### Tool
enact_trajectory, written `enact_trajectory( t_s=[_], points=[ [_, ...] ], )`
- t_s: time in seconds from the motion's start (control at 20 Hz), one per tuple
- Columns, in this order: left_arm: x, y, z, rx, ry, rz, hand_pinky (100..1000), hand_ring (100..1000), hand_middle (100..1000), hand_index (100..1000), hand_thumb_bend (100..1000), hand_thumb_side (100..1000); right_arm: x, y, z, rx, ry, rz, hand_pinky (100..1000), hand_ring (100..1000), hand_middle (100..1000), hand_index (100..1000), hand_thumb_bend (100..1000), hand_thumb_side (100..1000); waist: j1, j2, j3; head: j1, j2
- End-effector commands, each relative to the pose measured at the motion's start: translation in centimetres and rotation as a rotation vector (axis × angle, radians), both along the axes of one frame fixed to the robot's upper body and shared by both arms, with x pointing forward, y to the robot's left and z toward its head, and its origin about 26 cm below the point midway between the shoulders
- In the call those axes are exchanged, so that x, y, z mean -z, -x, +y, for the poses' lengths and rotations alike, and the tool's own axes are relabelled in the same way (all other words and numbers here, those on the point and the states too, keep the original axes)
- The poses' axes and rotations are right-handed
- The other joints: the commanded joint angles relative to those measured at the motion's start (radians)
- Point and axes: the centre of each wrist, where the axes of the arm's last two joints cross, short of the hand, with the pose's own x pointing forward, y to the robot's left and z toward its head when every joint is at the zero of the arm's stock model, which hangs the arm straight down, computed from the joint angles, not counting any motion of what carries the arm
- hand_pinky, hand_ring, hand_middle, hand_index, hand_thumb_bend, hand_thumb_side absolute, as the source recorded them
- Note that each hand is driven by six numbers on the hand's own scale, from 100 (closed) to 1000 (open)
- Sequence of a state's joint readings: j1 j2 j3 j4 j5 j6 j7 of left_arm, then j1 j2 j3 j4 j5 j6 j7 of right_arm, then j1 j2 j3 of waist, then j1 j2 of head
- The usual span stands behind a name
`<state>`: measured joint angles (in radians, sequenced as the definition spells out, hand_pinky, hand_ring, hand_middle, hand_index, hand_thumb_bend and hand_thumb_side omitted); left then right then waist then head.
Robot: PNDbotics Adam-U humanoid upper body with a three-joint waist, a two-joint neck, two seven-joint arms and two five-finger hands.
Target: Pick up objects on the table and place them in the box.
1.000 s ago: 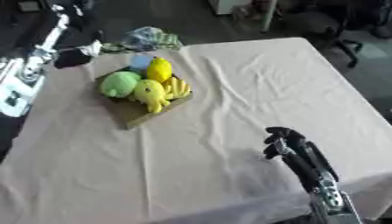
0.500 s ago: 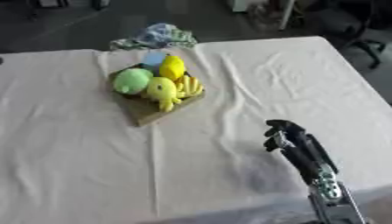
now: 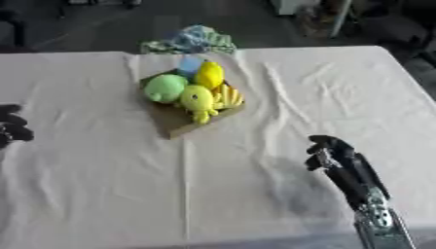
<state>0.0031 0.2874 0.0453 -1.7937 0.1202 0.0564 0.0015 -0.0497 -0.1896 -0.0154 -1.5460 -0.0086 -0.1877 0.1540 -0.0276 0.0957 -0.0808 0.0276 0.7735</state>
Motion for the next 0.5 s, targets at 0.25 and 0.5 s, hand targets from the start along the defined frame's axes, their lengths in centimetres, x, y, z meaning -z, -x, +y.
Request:
enact_trajectory(
  t_s=[0.25,0.5],
  points=[
    [0.7,0.6,-0.5,0.043,-0.023,0.012,592,527,509,714,100,1000,-1.1,-0.1,-0.9,0.045,-0.018,-0.047,507,522,544,746,100,569,-0.014,-0.010,0.004,0.018,-0.003],
    [1.3,0.9,-0.6,0.072,-0.032,0.014,592,528,509,716,100,1000,-1.3,0.0,-1.0,0.067,-0.035,-0.063,508,523,544,746,100,573,-0.018,-0.008,0.006,0.025,-0.003]
  ],
)
